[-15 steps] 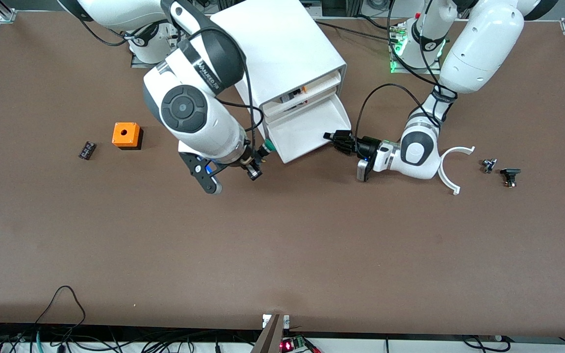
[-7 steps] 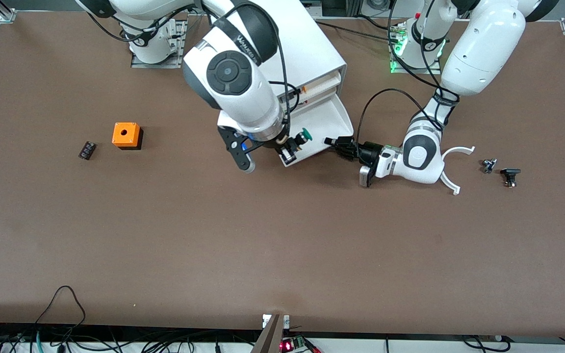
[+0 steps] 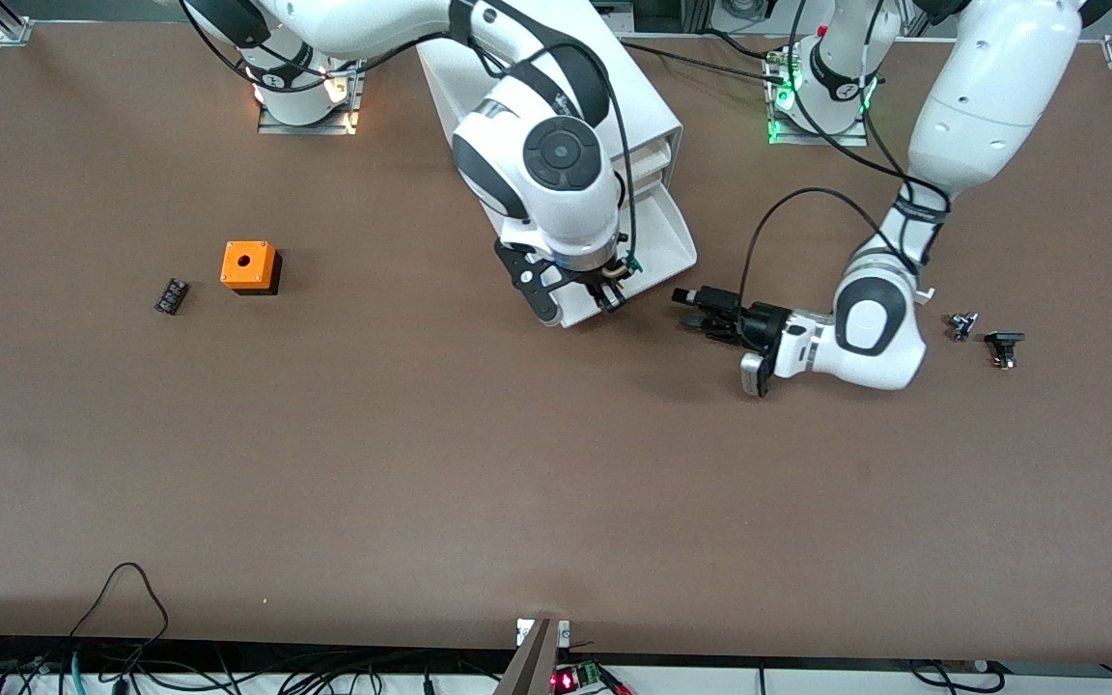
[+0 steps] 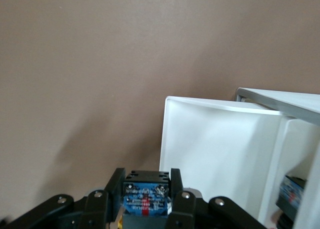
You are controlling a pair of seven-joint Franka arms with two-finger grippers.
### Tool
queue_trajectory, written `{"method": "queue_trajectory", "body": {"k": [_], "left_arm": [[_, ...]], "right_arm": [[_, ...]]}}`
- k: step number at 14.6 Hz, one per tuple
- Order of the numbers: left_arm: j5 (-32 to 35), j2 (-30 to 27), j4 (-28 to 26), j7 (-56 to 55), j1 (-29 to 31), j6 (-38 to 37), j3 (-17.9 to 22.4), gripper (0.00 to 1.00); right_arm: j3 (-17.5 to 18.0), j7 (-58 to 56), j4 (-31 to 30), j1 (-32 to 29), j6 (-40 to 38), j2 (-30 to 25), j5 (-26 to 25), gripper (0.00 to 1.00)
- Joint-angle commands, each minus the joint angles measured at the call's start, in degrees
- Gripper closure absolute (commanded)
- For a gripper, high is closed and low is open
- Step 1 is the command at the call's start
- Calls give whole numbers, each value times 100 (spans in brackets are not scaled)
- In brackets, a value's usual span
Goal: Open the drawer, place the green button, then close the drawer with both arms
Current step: 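Move the button over the drawer while the left gripper draws back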
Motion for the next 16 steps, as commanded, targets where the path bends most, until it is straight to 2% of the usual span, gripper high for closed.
{"method": "queue_trajectory", "body": {"k": [1, 4, 8, 13, 16], "left_arm": [[846, -288, 664, -1272, 194, -569, -8, 0], [1716, -455, 1437, -2441, 238, -1272, -8, 0], [2947, -806, 2238, -3892, 230, -1993, -26, 0], [4853, -1290, 2722, -4703, 89, -2065, -122, 0], [6233, -1449, 3187, -4704, -130, -2074, -122, 0]], "right_arm": [[-41, 159, -414, 87, 216, -67, -235, 100], [-41, 185, -687, 210, 436, -41, -376, 100], [-41, 580, -696, 298, 665, 188, -561, 100], [-41, 1081, -714, 412, 850, 372, -701, 100], [-41, 1239, -714, 456, 850, 417, -693, 100]]}}
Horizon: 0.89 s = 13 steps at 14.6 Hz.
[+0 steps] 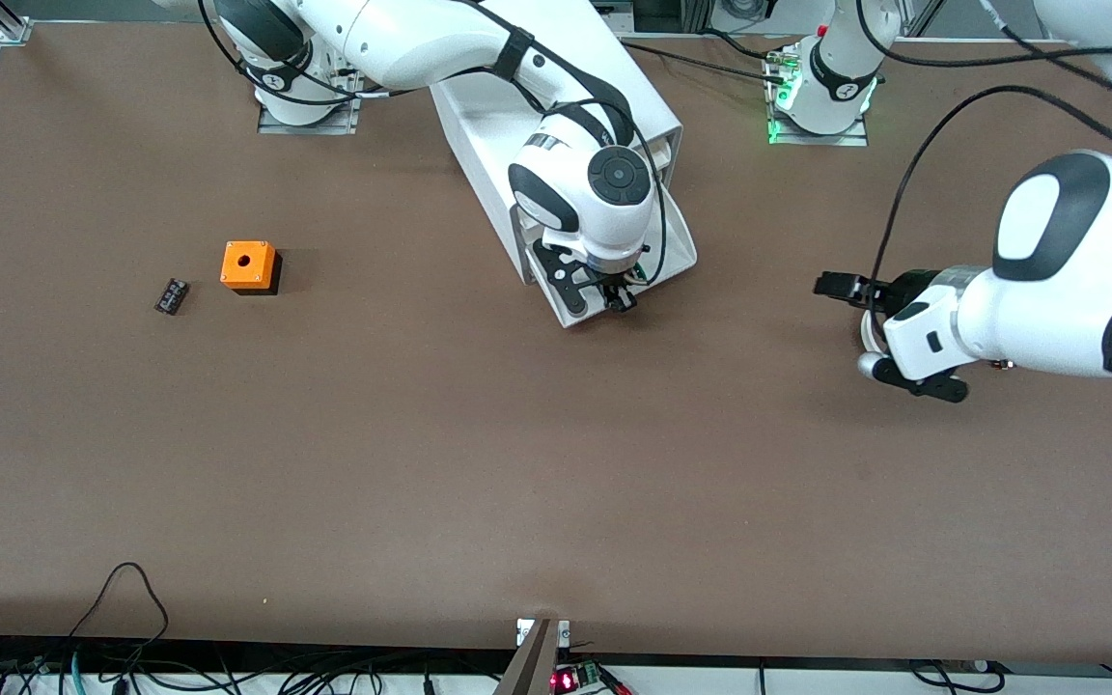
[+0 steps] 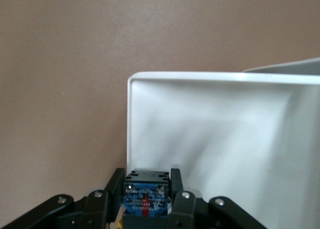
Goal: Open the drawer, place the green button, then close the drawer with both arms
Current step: 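Lower the button into the open drawer and open the right gripper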
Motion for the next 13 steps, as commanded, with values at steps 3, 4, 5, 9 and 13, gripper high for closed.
{"method": "queue_trajectory", "body": {"k": [3, 4, 5, 9, 13], "left_arm": [[1040, -93, 730, -80, -196, -47, 8, 0], [1040, -93, 861, -80, -204, -12, 34, 0], [1040, -84, 950, -80, -196, 58, 60, 0], [1389, -215, 872, -185, -195, 173, 70, 0], [1726, -881, -143, -651, -187, 882, -141, 0]], "right_arm": [[-28, 409, -21, 56, 56, -24, -72, 42], [-28, 409, -21, 65, 47, -32, -89, 20], [-28, 409, -21, 73, 38, -41, -124, 0], [-71, 295, 76, -49, -6, -120, -124, 0], [-133, -494, 427, -435, -32, -173, -89, 0]]}}
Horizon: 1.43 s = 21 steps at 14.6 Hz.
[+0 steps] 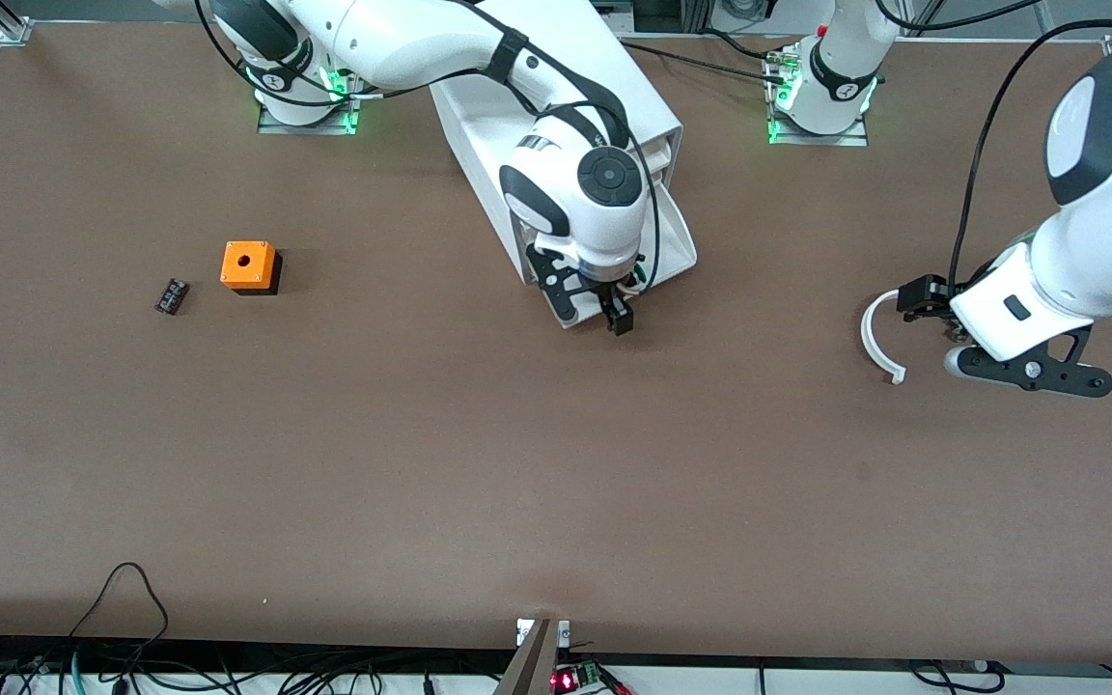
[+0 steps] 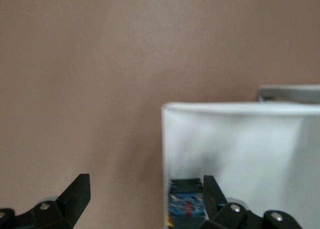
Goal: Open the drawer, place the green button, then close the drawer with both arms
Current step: 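Lower the button into the open drawer and open the right gripper, then withdraw the right gripper to rest while the left gripper approaches the drawer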
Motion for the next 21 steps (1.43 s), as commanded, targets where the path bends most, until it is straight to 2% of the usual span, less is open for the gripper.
{"method": "queue_trajectory", "body": {"k": [1, 3, 10, 17, 21], "left_arm": [[-76, -850, -1259, -211, 86, 729, -54, 0], [-289, -1159, -1744, -193, 236, 986, -54, 0], [-289, -1160, -1729, -149, 219, 987, -54, 0], [-307, -1160, -1720, -176, 201, 987, -54, 0], [-289, -1160, -1711, -211, 175, 987, -54, 0]], "right_arm": [[52, -626, 109, -382, -54, -166, -45, 0], [70, -1171, 109, -673, -54, -211, -10, 0], [70, -4376, 92, -1947, -738, -694, 446, 0], [52, -7331, 48, -3142, -1591, -1134, 482, 0], [52, -8598, -110, -3758, -1864, -1424, 587, 0]]}}
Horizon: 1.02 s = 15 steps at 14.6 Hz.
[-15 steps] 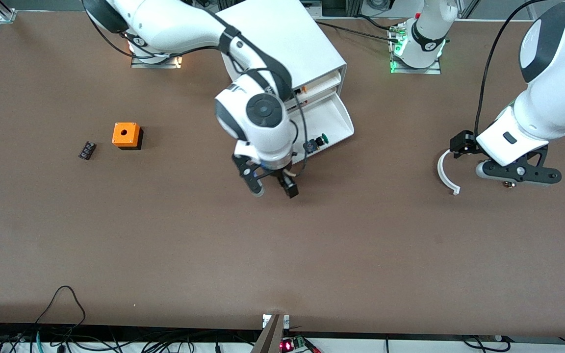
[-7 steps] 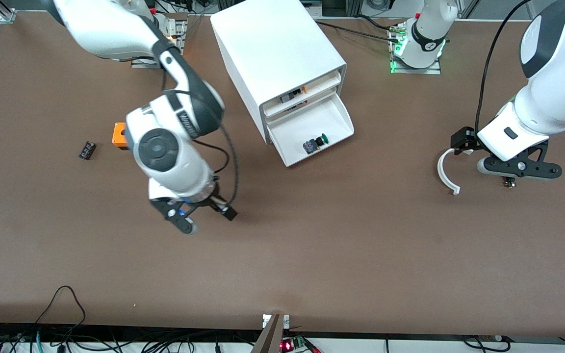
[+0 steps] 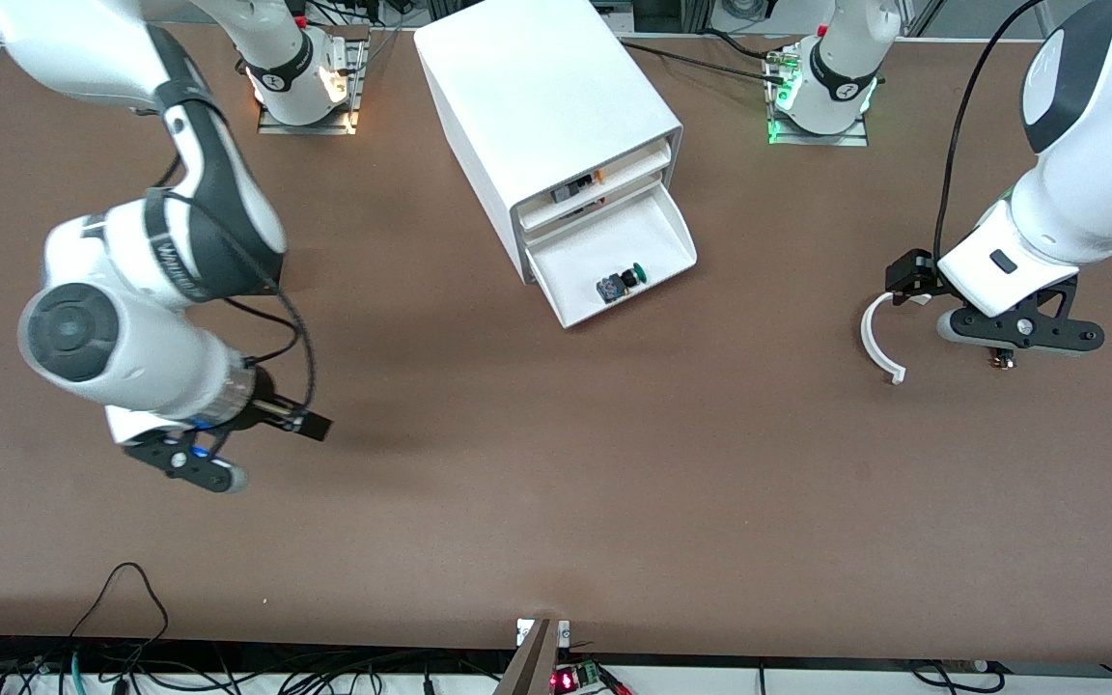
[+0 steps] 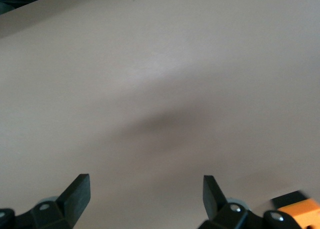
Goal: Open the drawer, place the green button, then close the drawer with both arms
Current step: 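Withdraw the right gripper to rest while the left gripper approaches the drawer, then push the drawer closed into the cabinet with the left gripper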
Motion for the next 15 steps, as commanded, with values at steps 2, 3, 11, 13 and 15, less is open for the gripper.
{"method": "queue_trajectory", "body": {"k": [2, 3, 11, 13, 15], "left_arm": [[-107, -169, -158, -41, -16, 57, 3, 0], [-107, -169, -166, -76, -25, 57, -6, 0], [-336, 612, -307, -2402, -411, 609, -339, 0], [-336, 780, -639, -3105, -534, 1074, -453, 0], [-336, 824, -1244, -3711, -735, 1942, -585, 0]], "right_arm": [[71, -918, -474, -494, -206, -507, 227, 0], [71, -1111, -614, -582, -206, -613, 244, 0], [54, -2035, -1862, -882, -277, -1939, 253, 0], [10, -2123, -2292, -900, -277, -2387, 253, 0], [-78, -2281, -2758, -900, -207, -2862, 253, 0]]}}
